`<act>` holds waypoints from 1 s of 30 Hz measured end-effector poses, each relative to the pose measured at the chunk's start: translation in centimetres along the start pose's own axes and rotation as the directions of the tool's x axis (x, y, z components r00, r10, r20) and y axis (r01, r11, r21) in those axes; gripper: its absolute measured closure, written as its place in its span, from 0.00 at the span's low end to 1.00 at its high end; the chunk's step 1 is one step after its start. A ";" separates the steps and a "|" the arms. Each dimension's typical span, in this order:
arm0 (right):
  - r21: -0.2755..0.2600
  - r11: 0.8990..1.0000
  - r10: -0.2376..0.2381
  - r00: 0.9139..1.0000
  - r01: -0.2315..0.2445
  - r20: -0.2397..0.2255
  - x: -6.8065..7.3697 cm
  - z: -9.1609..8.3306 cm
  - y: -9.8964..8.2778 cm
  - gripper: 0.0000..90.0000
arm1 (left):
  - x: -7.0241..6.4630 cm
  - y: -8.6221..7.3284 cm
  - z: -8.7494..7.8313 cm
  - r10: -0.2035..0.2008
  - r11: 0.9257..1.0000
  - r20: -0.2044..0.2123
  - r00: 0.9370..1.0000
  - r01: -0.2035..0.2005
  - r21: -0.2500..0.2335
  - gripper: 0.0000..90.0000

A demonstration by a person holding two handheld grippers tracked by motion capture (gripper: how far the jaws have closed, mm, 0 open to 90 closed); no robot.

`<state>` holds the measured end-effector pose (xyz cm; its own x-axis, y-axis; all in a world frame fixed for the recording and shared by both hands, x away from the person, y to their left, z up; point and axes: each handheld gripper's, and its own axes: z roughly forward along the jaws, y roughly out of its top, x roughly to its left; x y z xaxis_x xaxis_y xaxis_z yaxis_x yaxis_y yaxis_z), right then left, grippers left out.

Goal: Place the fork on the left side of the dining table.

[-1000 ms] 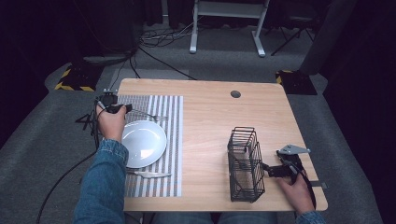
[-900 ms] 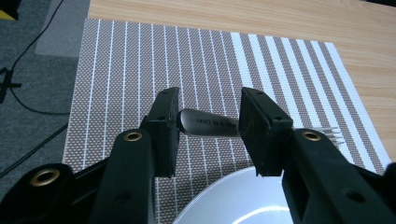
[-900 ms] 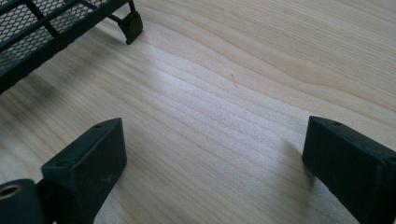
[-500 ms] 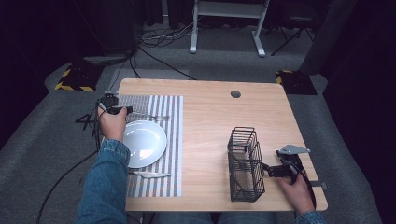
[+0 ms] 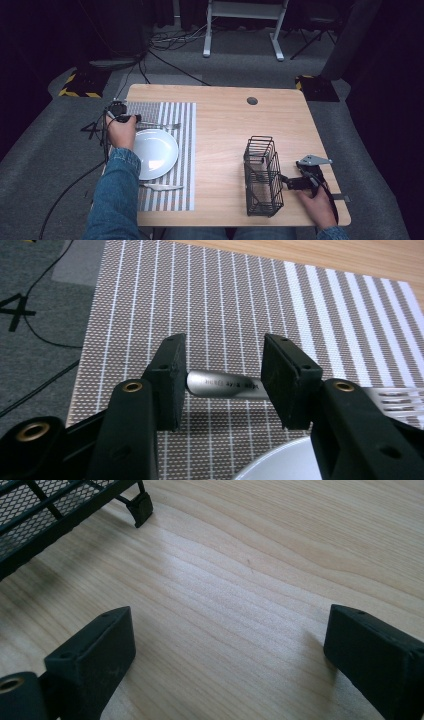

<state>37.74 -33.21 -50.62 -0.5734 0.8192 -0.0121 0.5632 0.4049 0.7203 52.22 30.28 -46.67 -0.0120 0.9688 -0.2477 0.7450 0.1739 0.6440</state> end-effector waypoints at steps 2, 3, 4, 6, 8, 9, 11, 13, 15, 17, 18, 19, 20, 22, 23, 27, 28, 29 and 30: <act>0.000 1.000 0.000 1.000 0.000 -0.001 0.0 0.0 0.0 0.07 | 0.1 0.0 -0.2 0.004 1.000 -0.008 1.000 -0.005 -0.006 0.58; 0.000 1.000 0.001 1.000 -0.001 0.000 0.0 0.0 0.0 0.07 | 0.1 0.0 -0.2 0.004 1.000 -0.008 1.000 -0.005 -0.006 0.58; 0.000 1.000 0.001 1.000 -0.001 0.000 0.0 0.0 0.0 0.07 | 0.1 0.0 -0.2 0.008 1.000 -0.008 1.000 -0.009 -0.013 0.58; 0.001 1.000 0.001 1.000 -0.001 0.000 0.0 0.0 0.0 0.07 | -0.1 0.1 -0.4 0.015 1.000 -0.007 1.000 -0.015 -0.019 0.57; 0.001 1.000 0.001 1.000 -0.001 0.000 0.0 0.0 0.0 0.07 | -0.3 0.1 -0.6 0.026 0.999 -0.005 1.000 -0.026 -0.022 0.56; 0.001 1.000 0.001 1.000 -0.001 0.000 0.0 0.0 0.0 0.07 | -0.4 0.1 -0.8 0.032 0.999 -0.006 0.999 -0.032 -0.026 0.56; 0.001 1.000 0.001 1.000 -0.001 0.000 0.0 0.0 0.0 0.07 | -0.7 0.2 -1.1 0.042 0.999 -0.002 0.999 -0.042 -0.034 0.56; 0.001 1.000 0.001 1.000 -0.001 0.000 0.0 0.0 0.0 0.07 | -1.0 0.2 -1.6 0.056 0.997 0.006 0.998 -0.056 -0.046 0.55; 0.001 1.000 0.001 1.000 -0.001 0.000 0.0 0.0 0.0 0.07 | -1.6 0.4 -2.4 0.078 0.995 0.021 0.997 -0.076 -0.065 0.55; 0.001 1.000 0.001 1.000 -0.001 0.000 0.0 0.0 0.0 0.07 | -1.8 0.4 -2.7 0.083 0.995 0.026 0.996 -0.081 -0.066 0.55; 0.001 1.000 0.001 1.000 -0.001 0.000 0.0 0.0 0.0 0.07 | -2.0 0.4 -3.0 0.091 0.993 0.033 0.995 -0.088 -0.072 0.55; 0.001 1.000 0.001 1.000 -0.001 0.000 0.0 0.0 0.0 0.07 | -2.2 0.4 -3.3 0.100 0.992 0.039 0.994 -0.097 -0.075 0.55; 0.001 1.000 0.001 1.000 -0.001 0.000 0.0 0.0 0.0 0.07 | -2.6 0.4 -3.8 0.112 0.991 0.048 0.993 -0.108 -0.078 0.55; 0.001 1.000 0.001 1.000 -0.001 0.000 0.0 0.0 0.0 0.07 | -3.1 0.3 -4.6 0.136 0.988 0.056 0.989 -0.131 -0.085 0.55; 0.001 1.000 0.001 1.000 -0.001 0.000 0.0 0.0 0.0 0.07 | -3.3 0.3 -4.9 0.147 0.986 0.061 0.987 -0.141 -0.085 0.55; 0.001 1.000 0.001 1.000 -0.001 0.000 0.0 0.0 0.0 0.07 | -4.1 0.1 -5.9 0.178 0.981 0.077 0.981 -0.171 -0.092 0.54; 0.001 1.000 0.001 1.000 -0.001 0.000 0.0 0.0 0.0 0.07 | -4.3 0.0 -6.2 0.183 0.980 0.082 0.980 -0.175 -0.094 0.54; 0.001 1.000 0.001 1.000 -0.001 0.000 0.0 0.0 0.0 0.07 | -4.5 -0.1 -6.5 0.188 0.978 0.094 0.978 -0.178 -0.107 0.54; 0.001 1.000 0.004 1.000 -0.004 0.001 0.0 0.0 0.0 0.07 | -4.7 -0.2 -6.9 0.185 0.979 0.110 0.977 -0.173 -0.110 0.54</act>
<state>37.69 -33.21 -50.61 -0.5708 0.8210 -0.0100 0.5661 0.4024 0.7195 47.54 26.87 -40.69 0.1994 0.9589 -0.2019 0.6578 0.0218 0.7529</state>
